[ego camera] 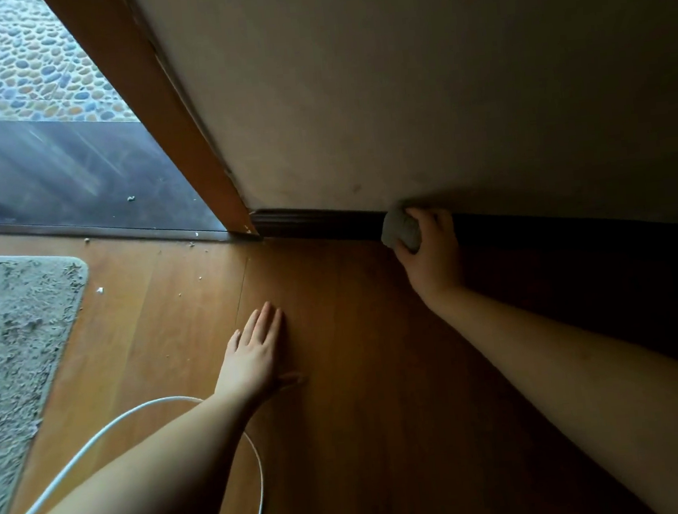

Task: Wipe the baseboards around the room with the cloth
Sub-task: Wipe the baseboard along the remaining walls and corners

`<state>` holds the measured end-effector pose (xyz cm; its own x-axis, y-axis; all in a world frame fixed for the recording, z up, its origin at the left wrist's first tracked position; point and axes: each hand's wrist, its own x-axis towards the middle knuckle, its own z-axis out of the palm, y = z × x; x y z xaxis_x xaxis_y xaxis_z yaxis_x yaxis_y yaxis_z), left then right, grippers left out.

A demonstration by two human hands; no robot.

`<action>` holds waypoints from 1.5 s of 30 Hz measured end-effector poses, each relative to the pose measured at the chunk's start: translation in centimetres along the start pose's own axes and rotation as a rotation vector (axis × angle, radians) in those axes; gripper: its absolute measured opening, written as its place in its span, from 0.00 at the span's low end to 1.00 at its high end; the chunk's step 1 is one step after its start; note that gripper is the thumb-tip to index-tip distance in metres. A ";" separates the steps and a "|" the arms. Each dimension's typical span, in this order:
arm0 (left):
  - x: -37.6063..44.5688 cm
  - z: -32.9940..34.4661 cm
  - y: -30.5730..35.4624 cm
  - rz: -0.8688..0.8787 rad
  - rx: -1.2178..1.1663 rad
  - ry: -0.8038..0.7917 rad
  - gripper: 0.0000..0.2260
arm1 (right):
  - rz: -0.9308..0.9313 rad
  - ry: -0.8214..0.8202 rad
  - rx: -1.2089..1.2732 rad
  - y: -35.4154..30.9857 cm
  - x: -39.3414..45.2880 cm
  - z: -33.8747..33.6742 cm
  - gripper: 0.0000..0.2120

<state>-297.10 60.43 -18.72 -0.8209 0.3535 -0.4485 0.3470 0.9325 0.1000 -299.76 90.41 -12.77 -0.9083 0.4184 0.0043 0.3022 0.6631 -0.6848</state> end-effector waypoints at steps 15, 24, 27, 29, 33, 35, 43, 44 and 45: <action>1.5 -0.2 -1.0 -0.024 -0.049 -0.025 0.62 | -0.073 0.059 0.142 -4.3 -0.2 5.7 0.24; 1.3 -1.2 -1.1 -0.025 -0.027 -0.035 0.55 | -0.114 -0.021 0.192 -9.4 -0.1 10.1 0.25; 0.7 -1.1 -1.2 -0.067 -0.019 -0.027 0.54 | -0.195 -0.047 0.238 -10.7 0.0 11.4 0.23; 0.5 -0.9 -0.9 -0.098 -0.020 -0.041 0.52 | -0.187 -0.016 0.250 -11.1 0.2 12.1 0.23; 0.5 -0.5 -0.4 -0.114 -0.048 -0.065 0.50 | -0.250 -0.072 0.256 -11.8 0.5 13.2 0.23; 0.8 -0.7 -0.5 -0.106 -0.055 -0.064 0.49 | -0.265 -0.116 0.263 -11.9 1.1 13.0 0.22; 2.6 -1.4 1.2 -0.032 -0.076 0.122 0.30 | -0.272 -0.168 0.308 -8.5 1.0 8.8 0.21; 3.0 -1.4 1.9 0.005 -0.078 0.126 0.28 | -0.259 -0.147 0.304 -7.4 0.7 7.9 0.21; 3.5 -1.3 2.8 0.040 -0.079 0.121 0.27 | -0.252 -0.130 0.296 -6.0 0.5 7.0 0.21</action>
<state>-299.61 64.37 -18.87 -0.8575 0.3925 -0.3326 0.3477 0.9187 0.1875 -304.03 82.25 -13.74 -0.9779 0.1712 0.1198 -0.0137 0.5196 -0.8543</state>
